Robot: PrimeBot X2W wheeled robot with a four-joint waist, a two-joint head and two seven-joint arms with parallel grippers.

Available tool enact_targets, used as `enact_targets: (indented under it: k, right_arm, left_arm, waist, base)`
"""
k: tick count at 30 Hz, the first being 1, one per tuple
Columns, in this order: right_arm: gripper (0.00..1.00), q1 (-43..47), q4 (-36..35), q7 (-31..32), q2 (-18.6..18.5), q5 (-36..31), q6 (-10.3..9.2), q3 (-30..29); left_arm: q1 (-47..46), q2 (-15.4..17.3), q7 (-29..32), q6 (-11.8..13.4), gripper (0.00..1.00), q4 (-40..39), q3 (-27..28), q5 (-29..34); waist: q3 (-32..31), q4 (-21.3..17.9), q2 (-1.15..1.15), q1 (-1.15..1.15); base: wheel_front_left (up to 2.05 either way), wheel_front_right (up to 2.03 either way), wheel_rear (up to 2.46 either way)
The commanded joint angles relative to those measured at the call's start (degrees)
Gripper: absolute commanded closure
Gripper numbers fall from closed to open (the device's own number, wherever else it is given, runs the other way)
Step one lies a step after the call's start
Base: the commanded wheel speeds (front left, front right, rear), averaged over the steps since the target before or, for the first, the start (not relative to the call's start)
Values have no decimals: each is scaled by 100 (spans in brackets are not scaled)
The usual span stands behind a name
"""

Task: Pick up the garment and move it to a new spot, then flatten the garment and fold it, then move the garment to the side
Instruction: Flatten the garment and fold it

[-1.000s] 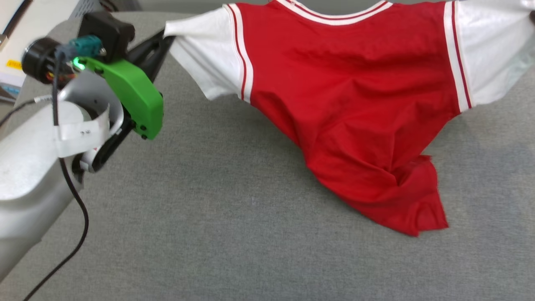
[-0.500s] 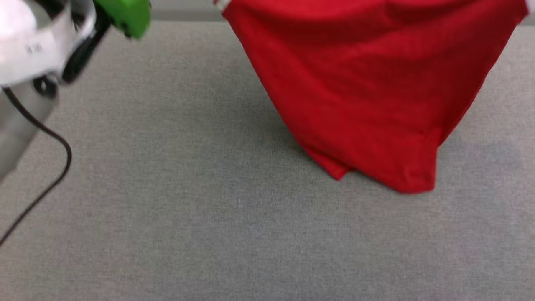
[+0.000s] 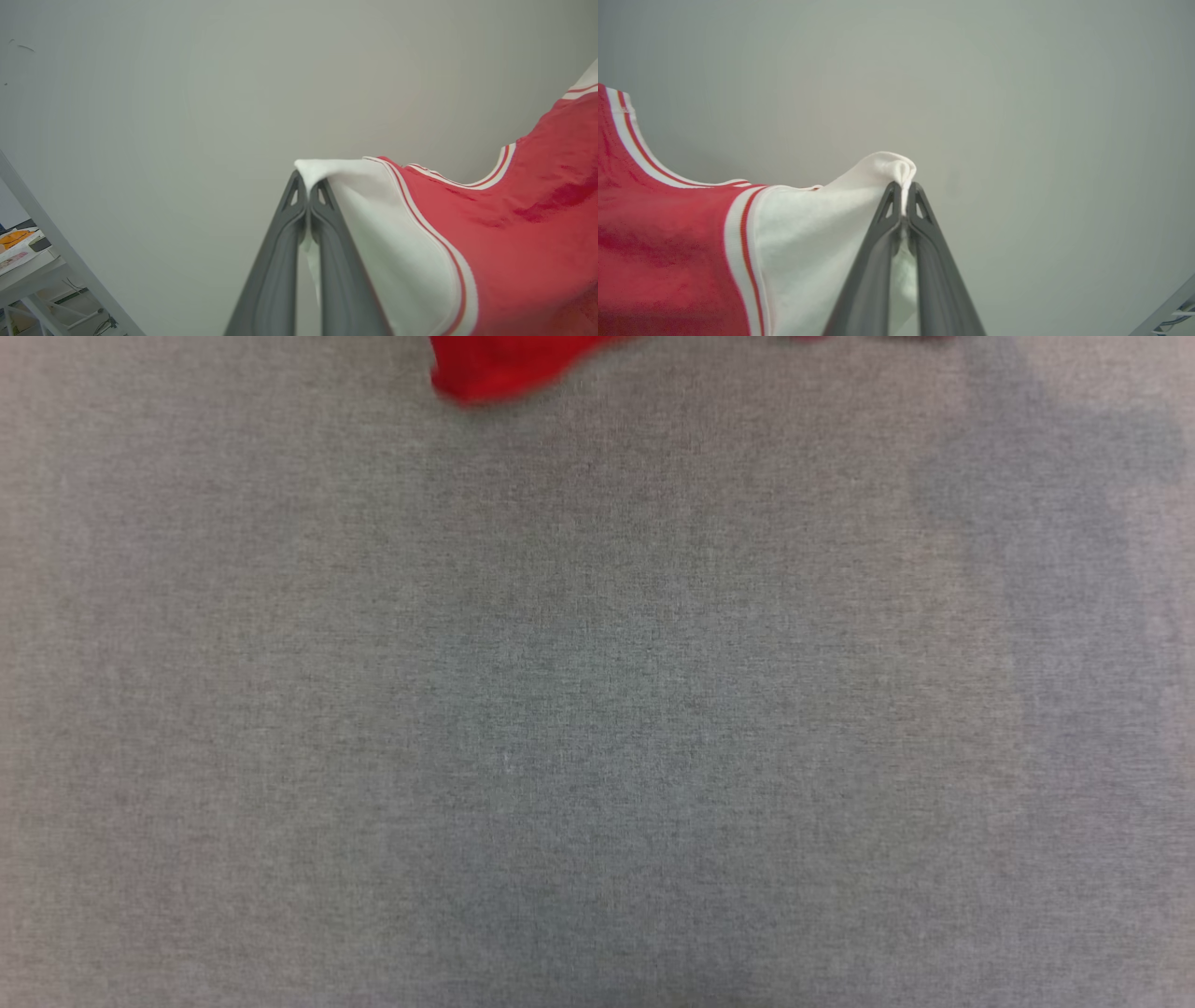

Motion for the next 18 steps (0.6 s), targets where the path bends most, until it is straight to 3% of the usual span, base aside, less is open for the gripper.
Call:
enact_targets:
  k: [1,9,18]
  right_arm:
    - [100,-356,190,-105,39,-105,-4,57]
    - [100,-1167,1049,-701,167,-301,-4,415]
    - [100,-830,1701,-1126,362,200,-4,993]
  left_arm:
    - [-284,-73,-81,-78,100,202,9,88]
    - [-884,-478,-629,-220,100,1240,11,207]
    - [-262,-678,-1094,-416,100,1970,-130,-16]
  waist:
    - [244,-14,0,0]
    - [358,62,0,0]
    - [448,110,0,0]
  base:
    - [0,0,0]
    - [0,0,0]
    - [0,0,0]
